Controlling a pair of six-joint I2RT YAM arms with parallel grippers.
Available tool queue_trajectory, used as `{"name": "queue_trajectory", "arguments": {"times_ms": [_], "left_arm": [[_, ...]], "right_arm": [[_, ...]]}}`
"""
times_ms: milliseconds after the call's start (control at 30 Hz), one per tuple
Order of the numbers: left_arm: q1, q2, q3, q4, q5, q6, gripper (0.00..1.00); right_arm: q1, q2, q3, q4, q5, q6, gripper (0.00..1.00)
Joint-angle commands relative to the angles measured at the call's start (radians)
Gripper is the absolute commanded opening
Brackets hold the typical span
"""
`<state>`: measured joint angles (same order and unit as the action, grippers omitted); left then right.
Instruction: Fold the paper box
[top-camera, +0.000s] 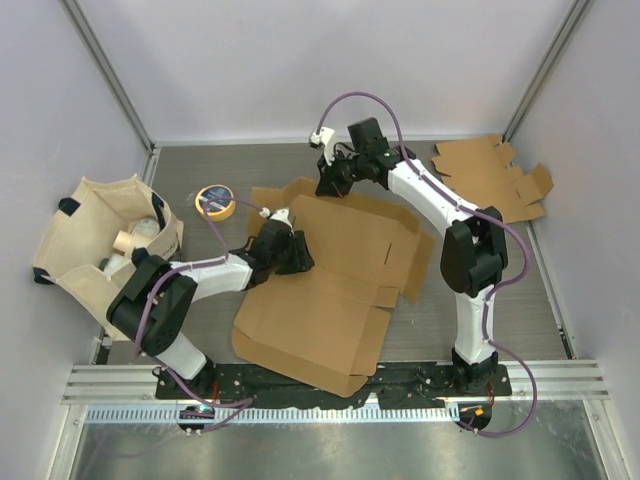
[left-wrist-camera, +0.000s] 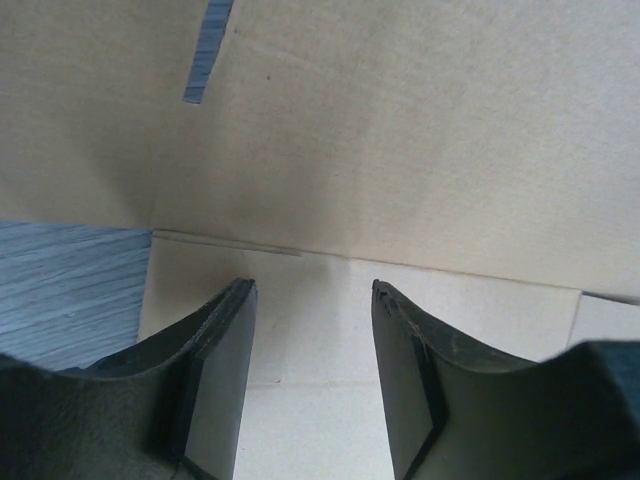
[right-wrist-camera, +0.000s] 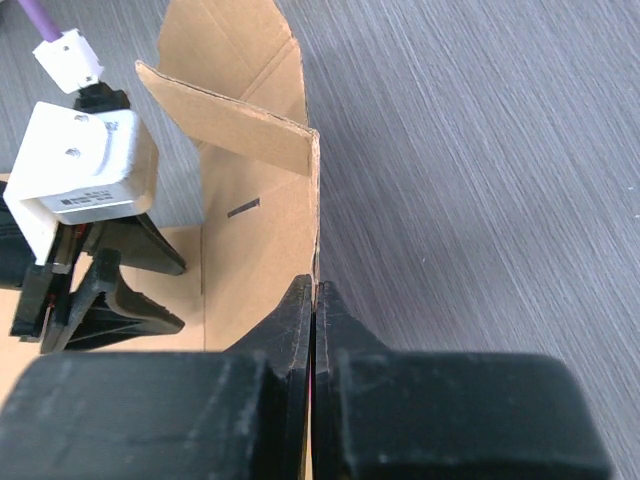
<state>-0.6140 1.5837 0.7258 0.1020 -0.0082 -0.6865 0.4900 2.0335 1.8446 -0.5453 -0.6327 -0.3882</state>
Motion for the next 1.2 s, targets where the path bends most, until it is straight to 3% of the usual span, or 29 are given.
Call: {"name": "queue_trajectory", "arguments": {"times_ms": [0,200,300,467,567,700,933,1067,1167], "left_arm": [[0.010,0.003,-0.048,0.050,0.022,0.016,0.54],[0.010,-0.306,-0.138,0.090,0.051,0.057,0.63],[0.010,-0.520,-0.181,0.056,-0.013,0.079,0.66],[0.022,-0.737,-0.154,-0.022,-0.145,0.077,0.82],[0.100,-0.674,0.003,-0.141,-0.098,0.073,0.86],[0.180,-0.506,0.184,-0.229,0.100,0.136,0.79],[0.184,-0.312,0.397,-0.306,0.105,0.273,0.69],[0.183,-0.243,0.440,-0.317,0.108,0.323,0.56],[0.183,-0.202,0.466,-0.323,0.050,0.355,0.53]], "right_arm": [[0.012,-0.096,-0.048,0.079,0.033,-0.027,0.01],[0.032,-0.122,-0.084,0.081,0.074,-0.132,0.01],[0.033,-0.119,-0.076,0.071,0.073,-0.191,0.01],[0.041,-0.084,-0.009,-0.022,0.076,-0.291,0.01],[0.041,-0.076,0.001,-0.038,0.091,-0.328,0.01],[0.045,-0.079,0.008,-0.041,0.084,-0.344,0.01],[0.056,-0.081,0.011,-0.042,0.071,-0.354,0.01],[0.061,-0.081,0.013,-0.036,0.068,-0.359,0.01],[0.067,-0.078,0.027,-0.036,0.065,-0.367,0.01]]}}
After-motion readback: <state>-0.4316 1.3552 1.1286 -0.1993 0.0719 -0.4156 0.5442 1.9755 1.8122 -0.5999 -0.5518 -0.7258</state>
